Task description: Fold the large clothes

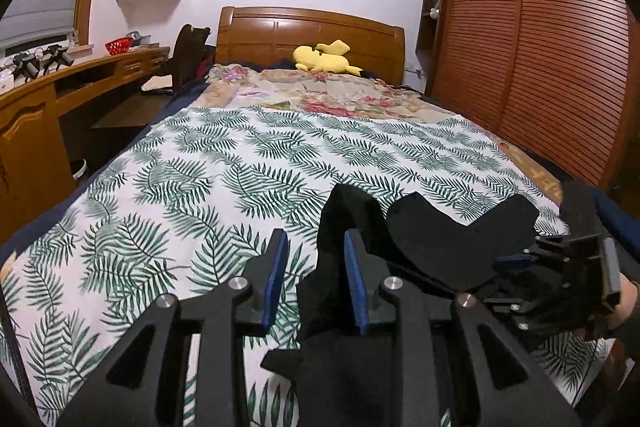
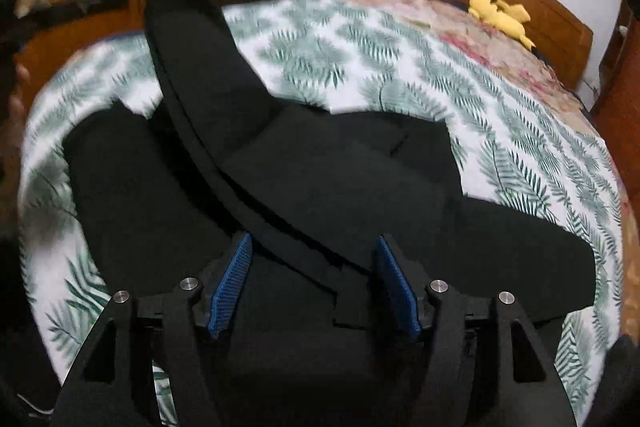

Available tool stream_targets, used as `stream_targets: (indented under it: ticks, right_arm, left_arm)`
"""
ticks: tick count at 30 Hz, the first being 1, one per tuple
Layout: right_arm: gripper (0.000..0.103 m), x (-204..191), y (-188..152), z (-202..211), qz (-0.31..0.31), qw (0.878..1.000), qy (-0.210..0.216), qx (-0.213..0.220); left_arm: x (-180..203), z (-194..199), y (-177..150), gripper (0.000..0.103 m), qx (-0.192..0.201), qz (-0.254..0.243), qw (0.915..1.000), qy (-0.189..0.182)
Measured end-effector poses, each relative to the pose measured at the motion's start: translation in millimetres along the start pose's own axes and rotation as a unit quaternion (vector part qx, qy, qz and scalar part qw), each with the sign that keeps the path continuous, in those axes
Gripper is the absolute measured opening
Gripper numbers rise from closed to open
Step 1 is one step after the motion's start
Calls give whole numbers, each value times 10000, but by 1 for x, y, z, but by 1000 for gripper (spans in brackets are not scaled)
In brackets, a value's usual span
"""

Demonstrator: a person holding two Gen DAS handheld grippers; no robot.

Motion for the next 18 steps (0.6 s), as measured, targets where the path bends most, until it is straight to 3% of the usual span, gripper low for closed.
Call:
stream_targets:
  ticks: [4, 8, 14, 18]
  right_arm:
    - [65, 23, 6, -12, -90, 9984, -502, -223]
    - [65, 52, 31, -23, -62, 9936, -1115, -184]
    - [65, 82, 90, -5, -221, 9780, -1982, 614]
    - [65, 85, 108, 13, -214, 9746, -2026, 932]
  left_arm:
    - [1, 2, -9, 27, -60, -3, 9999, -86]
    - [1, 0, -14, 27, -138, -43, 9999, -92]
    - [4, 1, -17, 27, -149, -118, 9998, -88]
    - [8, 0, -17, 27, -166, -196, 9996, -123]
Point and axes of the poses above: each gripper's, at about its wrist camera, not at the fingertips, and z roughly against the way its jaws point, x to its right, y to its top, the point moved 2 cm from there along -z, roughly the way its jaws point, and after that the axes turned 6 degrees about y, right-handed, at the moved point
